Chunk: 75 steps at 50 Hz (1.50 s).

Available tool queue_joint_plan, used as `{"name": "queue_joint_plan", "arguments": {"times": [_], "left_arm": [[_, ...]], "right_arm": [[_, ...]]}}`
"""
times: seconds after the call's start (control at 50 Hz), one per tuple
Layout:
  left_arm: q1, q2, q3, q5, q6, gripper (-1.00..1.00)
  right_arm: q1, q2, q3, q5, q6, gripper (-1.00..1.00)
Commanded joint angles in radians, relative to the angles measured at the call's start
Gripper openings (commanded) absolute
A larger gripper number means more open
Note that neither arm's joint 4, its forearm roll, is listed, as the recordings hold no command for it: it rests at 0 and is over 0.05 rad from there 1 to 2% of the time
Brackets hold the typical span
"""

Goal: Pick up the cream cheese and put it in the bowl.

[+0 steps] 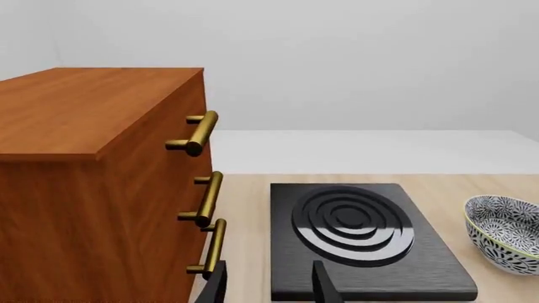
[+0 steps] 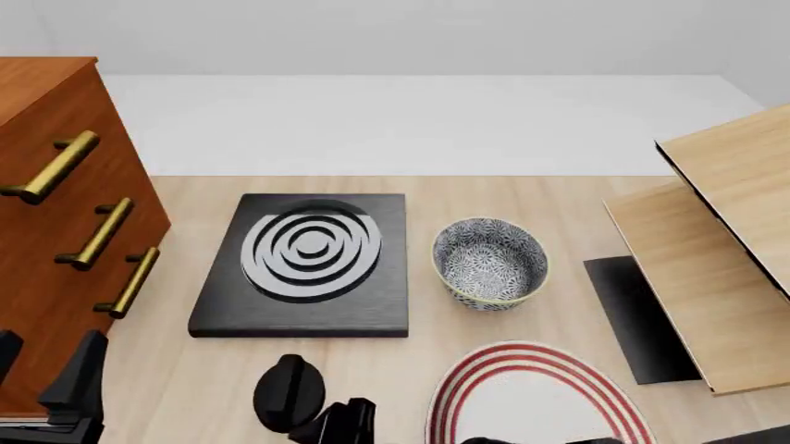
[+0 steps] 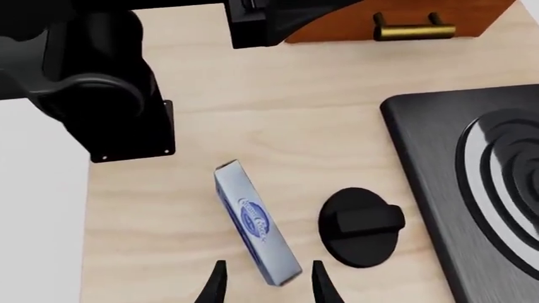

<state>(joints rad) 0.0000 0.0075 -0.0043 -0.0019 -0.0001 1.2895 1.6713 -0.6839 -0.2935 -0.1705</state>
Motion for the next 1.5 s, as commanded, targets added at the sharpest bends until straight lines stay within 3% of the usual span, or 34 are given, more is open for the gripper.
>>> {"name": "queue_joint_plan", "arguments": {"times": [0.02, 1.34, 1.36, 1.5], "left_arm": [[0.0, 0.0, 0.0, 0.0, 0.0, 1.0], [0.0, 0.0, 0.0, 0.0, 0.0, 1.0], [0.0, 0.0, 0.0, 0.0, 0.0, 1.0], [0.0, 0.0, 0.0, 0.0, 0.0, 1.0]], "right_arm": [[-0.001, 0.043, -0.012, -0.024, 0.003, 1.0], [-0.002, 0.165, -0.029, -0.105, 0.043, 1.0], [-0.001, 0.164, -0.028, -0.104, 0.044, -1.0], [0.0, 0.159, -0.026, -0.1, 0.042, -1.0]]}}
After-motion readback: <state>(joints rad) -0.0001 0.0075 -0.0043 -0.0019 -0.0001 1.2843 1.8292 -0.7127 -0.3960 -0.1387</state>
